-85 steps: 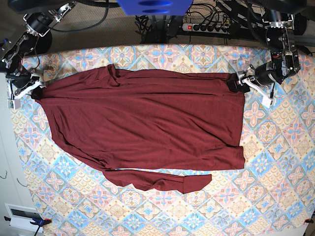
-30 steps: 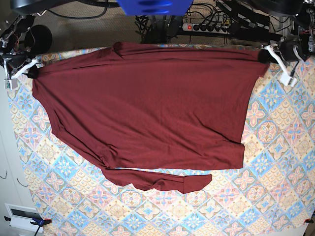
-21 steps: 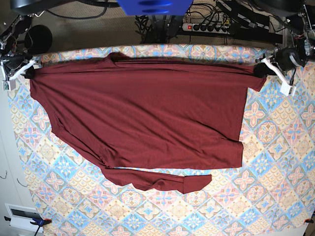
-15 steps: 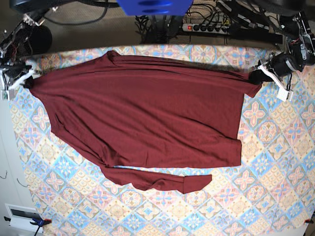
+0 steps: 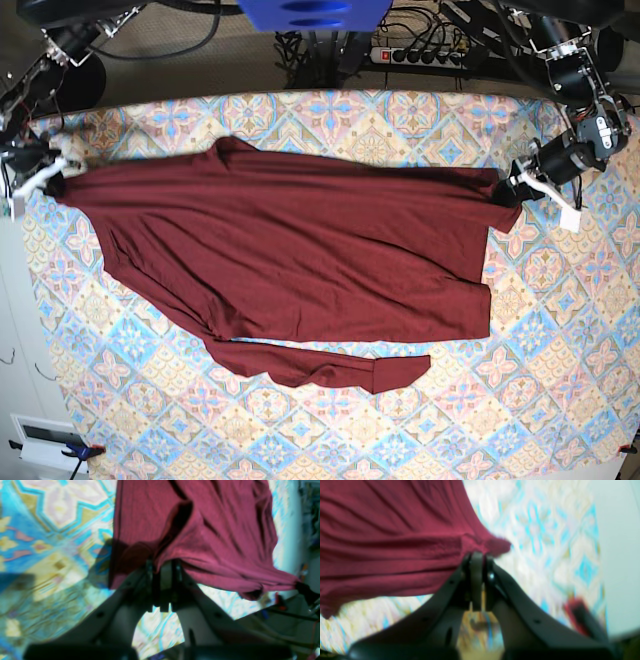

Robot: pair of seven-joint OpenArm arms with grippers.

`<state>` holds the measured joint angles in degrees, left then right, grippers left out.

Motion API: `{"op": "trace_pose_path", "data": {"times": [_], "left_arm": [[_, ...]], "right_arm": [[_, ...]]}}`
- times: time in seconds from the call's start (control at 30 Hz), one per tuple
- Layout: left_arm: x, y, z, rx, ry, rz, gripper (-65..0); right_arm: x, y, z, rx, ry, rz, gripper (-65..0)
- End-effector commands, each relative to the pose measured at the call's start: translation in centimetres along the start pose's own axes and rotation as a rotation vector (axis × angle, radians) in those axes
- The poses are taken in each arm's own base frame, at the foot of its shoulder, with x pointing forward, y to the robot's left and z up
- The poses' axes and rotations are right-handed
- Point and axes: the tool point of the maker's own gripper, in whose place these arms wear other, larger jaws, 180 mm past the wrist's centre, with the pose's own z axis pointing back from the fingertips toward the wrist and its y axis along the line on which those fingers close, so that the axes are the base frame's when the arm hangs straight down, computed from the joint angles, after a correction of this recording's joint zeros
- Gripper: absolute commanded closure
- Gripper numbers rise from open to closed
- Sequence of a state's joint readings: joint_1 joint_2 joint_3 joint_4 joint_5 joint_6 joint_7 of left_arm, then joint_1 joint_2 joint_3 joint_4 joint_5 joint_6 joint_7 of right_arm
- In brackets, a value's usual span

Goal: Layout the t-shirt on the table in an organized manner, then fold the t-shirt properly
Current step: 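Lift the held shirt edge with both grippers and shift it along the table, then hold the shirt edge with both grippers and pull it taut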

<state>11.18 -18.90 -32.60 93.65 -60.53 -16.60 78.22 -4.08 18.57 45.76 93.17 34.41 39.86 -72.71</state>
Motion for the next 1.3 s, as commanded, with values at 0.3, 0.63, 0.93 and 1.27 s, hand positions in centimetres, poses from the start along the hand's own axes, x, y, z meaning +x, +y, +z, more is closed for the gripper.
{"op": "trace_pose_path", "data": {"times": [0.3,0.63,0.93,1.27], "left_arm": [[4.1,0.8,-1.4,-0.019,-0.112,0.058,0.0],[4.1,1.5,-3.8,0.039,-0.089,0.069,0.0],[1.7,2.9,-3.7,0.112,0.012,0.042,-1.1],[-0.4,2.9,-1.8,0.059,0.146,-0.009,-40.4]], "right_arm": [[2.1,0.0,-2.6,0.073,-0.053,-0.089,-1.1],[0.7,-0.1,-4.8,0.104,0.000,-0.169,-1.1],[-0.9,-1.6,-4.8,0.015,0.068,-0.124,-4.6],[-2.8,-1.7,-4.5,0.010,0.114,-0.122,-23.2]]}}
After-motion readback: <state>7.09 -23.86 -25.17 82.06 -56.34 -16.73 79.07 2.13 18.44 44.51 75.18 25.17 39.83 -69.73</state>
